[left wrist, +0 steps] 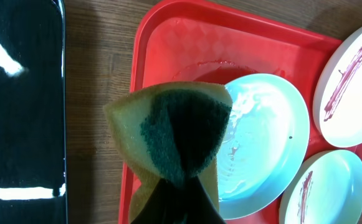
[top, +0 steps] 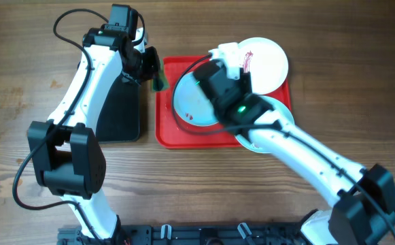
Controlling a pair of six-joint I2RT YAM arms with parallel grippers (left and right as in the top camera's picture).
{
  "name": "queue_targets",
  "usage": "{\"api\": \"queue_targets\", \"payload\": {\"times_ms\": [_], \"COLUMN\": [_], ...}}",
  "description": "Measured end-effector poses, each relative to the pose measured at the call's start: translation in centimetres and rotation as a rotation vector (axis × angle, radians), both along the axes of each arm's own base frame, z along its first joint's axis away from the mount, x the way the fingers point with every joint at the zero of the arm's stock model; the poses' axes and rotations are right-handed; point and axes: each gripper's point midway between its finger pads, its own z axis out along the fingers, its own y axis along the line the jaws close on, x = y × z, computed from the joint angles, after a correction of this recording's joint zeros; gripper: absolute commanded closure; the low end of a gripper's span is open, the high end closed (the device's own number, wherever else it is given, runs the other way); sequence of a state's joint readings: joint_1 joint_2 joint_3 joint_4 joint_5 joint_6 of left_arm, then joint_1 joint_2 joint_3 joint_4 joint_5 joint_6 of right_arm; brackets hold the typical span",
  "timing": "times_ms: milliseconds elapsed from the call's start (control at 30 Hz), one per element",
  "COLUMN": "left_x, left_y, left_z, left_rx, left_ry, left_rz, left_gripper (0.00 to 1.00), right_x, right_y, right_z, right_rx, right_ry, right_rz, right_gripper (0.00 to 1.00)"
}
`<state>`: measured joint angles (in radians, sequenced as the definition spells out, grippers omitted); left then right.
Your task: Clean dirty plates on tray and stack at the side
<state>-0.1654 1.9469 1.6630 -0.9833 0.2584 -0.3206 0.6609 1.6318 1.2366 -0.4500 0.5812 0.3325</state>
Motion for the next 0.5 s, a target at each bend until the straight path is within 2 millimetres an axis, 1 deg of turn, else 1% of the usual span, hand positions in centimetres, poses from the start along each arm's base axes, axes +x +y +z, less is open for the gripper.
{"api": "queue_targets", "payload": {"times_ms": [33,133,233,300,367,500], "left_x": [0.0,0.0,0.0,0.0,0.0,0.0], "left_y": [0.0,0.0,0.0,0.0,0.0,0.0], "left_z": [0.0,0.0,0.0,0.0,0.0,0.0], "left_rx": [0.000,0.000,0.000,0.000,0.000,0.000], "left_ry": [-0.001,0.000,0.000,0.000,0.000,0.000], "left_rz": [0.000,0.000,0.000,0.000,0.000,0.000], "left_gripper": [0.96,0.96,0.96,0.96,0.96,0.96], "right_x": [0.4,1.4,1.6,1.2,0.8,-0.1], "right_y": [-0.6,-2.1,-3.1,-2.8,-2.1,-0.8], "right_z": [-1.0,-2.9,-5.0,-6.5,-8.0,-11.4], "right_rx": [0.064,0.237,0.371,0.428,0.465,0.498], "right_ry": [0.054,0.176,0.292,0.366,0.430,0.542], "right_rz": [0.004,0.009,0.016,0.032,0.054,0.085], "right_gripper": [0.62,0.62,0.62,0.64,0.65,0.68]}}
